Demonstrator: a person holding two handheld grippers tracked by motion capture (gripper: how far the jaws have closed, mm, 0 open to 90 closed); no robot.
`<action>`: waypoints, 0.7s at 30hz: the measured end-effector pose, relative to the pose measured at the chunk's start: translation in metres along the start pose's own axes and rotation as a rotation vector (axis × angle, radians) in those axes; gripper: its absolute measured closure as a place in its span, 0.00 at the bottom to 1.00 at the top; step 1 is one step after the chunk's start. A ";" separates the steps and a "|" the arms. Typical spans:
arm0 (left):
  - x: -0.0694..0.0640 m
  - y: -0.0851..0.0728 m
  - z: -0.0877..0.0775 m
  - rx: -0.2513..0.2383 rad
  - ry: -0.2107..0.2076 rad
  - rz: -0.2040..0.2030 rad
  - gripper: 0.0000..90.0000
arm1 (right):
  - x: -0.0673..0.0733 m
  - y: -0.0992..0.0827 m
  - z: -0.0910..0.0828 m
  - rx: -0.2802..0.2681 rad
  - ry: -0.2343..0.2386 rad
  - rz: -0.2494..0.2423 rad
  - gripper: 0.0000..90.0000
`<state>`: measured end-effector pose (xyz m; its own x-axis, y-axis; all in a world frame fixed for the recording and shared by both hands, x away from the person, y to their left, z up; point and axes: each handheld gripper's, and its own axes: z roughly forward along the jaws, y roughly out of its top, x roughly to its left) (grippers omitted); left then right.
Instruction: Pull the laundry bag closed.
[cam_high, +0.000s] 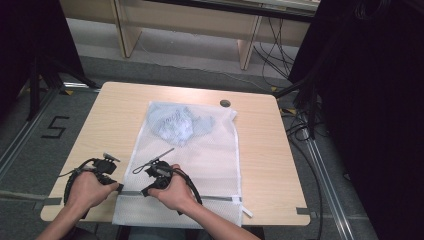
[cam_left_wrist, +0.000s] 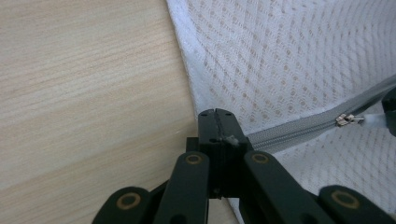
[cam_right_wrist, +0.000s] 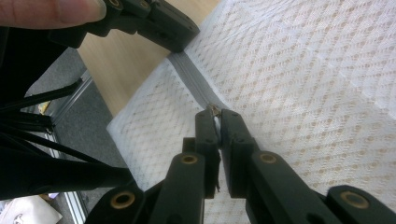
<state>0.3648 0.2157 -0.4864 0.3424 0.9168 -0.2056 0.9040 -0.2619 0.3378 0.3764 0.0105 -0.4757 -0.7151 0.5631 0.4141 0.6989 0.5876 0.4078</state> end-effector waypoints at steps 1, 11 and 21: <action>0.000 0.000 0.000 0.001 0.000 0.001 1.00 | 0.000 0.000 -0.001 0.001 0.003 0.005 0.97; 0.001 0.000 -0.001 0.015 -0.001 0.017 1.00 | -0.003 -0.004 -0.008 -0.002 -0.023 -0.002 0.97; 0.001 0.000 -0.001 0.014 -0.002 0.017 1.00 | -0.006 -0.008 -0.012 0.003 -0.013 0.004 0.97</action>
<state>0.3653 0.2172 -0.4857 0.3581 0.9116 -0.2017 0.9017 -0.2817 0.3280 0.3751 -0.0049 -0.4718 -0.7123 0.5733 0.4048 0.7018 0.5870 0.4036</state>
